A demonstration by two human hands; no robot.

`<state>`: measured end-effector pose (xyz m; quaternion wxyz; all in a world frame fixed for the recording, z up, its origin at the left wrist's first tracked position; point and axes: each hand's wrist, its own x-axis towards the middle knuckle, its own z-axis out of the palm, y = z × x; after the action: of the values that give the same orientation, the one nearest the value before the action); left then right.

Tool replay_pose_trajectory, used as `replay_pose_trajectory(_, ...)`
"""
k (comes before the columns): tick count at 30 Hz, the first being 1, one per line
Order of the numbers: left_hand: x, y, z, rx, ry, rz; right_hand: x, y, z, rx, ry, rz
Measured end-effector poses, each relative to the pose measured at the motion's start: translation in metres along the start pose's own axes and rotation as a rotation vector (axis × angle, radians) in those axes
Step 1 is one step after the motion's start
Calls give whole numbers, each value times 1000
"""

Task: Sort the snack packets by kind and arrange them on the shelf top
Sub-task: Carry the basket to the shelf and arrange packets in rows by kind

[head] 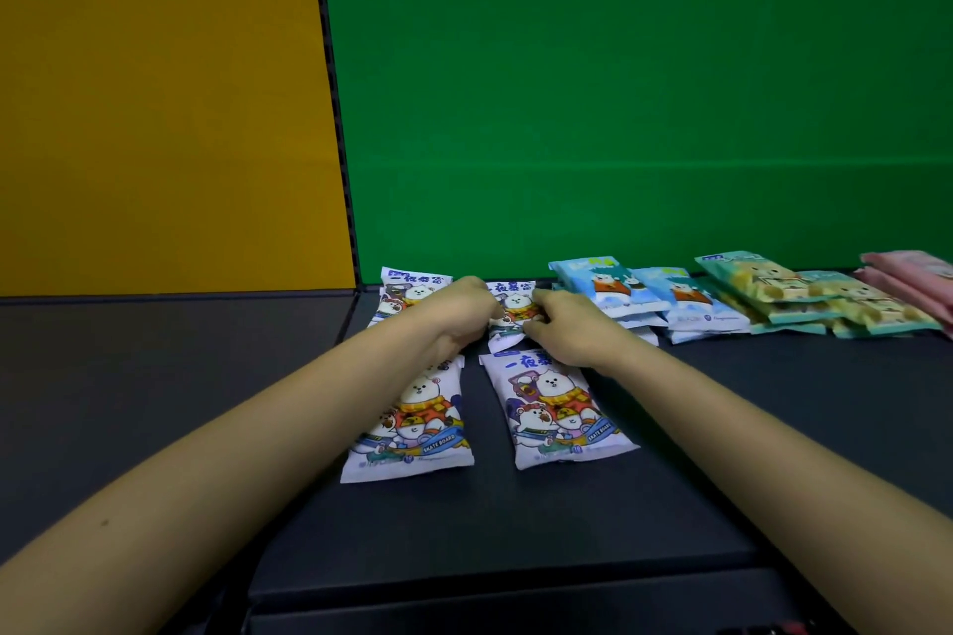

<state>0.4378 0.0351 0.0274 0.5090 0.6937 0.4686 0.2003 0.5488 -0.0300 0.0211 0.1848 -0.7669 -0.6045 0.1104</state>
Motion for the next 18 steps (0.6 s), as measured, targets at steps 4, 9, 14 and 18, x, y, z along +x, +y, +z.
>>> replay_pose_trajectory(4,-1,0,0,22,0,-1,2,-4,2,-30,-8,17)
replay_pose_trajectory(9,-5,3,-1,133,12,92,-10,-6,-10,-24,-17,-20)
replay_pose_trajectory(14,-14,21,3,331,104,377,-25,23,-49,56,203,-72)
replay_pose_trajectory(18,-11,42,24,459,159,423,-26,77,-83,67,288,29)
